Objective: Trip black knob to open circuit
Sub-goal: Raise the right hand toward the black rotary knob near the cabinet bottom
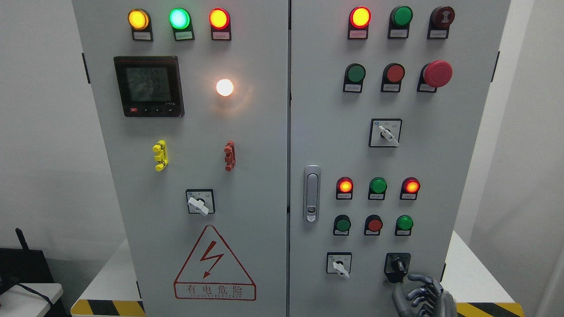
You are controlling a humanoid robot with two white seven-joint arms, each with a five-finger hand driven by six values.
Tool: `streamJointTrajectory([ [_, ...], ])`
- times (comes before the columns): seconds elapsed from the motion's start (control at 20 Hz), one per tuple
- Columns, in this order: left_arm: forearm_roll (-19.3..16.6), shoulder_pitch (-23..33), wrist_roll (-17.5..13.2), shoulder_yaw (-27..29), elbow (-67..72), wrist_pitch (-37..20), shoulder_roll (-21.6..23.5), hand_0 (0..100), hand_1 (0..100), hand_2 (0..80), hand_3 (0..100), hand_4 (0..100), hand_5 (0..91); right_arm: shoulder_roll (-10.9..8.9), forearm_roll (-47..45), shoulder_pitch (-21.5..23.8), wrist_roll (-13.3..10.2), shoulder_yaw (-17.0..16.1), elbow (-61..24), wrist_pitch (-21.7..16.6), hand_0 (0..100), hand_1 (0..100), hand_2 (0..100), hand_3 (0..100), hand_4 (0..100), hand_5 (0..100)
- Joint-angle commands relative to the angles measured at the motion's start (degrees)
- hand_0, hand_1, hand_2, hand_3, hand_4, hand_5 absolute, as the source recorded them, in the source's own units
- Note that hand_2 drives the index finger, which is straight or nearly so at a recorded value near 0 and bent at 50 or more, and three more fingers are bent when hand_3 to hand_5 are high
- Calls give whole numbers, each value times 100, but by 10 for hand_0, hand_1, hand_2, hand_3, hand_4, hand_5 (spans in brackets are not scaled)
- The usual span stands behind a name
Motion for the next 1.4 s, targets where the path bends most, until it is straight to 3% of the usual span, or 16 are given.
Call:
streamJointTrajectory([
  [0.0,-184,-44,3,0,0,3,-7,120,389,0,0,0,0,228,0,-82,0,-8,125,1,358,851,445,789,870,970],
  [0.55,-184,-44,3,0,0,3,1,120,389,0,0,0,0,228,0,-135,-9,-51,116,-7,334,831,461,811,880,971],
  [1.35,-193,-44,3,0,0,3,-7,120,389,0,0,0,0,228,0,-179,-9,-96,116,1,393,805,470,810,879,973],
])
